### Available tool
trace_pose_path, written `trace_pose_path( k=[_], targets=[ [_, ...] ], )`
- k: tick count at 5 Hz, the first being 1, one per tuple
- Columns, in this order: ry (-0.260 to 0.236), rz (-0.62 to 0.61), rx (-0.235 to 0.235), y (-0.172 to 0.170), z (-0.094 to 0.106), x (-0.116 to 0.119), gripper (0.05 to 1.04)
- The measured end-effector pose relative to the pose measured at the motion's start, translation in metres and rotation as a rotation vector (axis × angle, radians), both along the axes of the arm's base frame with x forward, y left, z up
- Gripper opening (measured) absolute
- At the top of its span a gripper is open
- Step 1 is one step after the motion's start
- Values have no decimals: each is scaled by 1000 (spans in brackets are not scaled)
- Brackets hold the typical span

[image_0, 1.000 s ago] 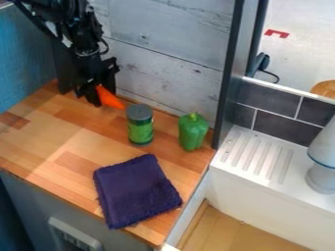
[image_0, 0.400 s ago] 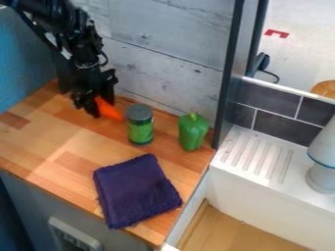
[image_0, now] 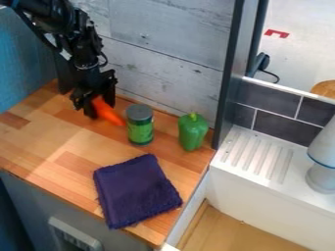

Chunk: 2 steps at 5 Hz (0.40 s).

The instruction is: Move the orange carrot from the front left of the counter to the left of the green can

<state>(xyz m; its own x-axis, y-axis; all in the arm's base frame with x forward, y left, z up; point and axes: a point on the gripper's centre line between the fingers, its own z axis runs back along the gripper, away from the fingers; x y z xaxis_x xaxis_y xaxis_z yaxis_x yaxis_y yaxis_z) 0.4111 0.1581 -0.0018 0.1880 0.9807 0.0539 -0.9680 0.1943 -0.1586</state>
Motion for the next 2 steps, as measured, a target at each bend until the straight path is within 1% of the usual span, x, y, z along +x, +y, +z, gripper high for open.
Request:
trace_pose_path(
  k=[1, 2],
  targets=[
    [15, 1, -9, -2, -3, -4, 1007],
    [-25, -3, 19, -3, 22, -11, 1004]
  ],
)
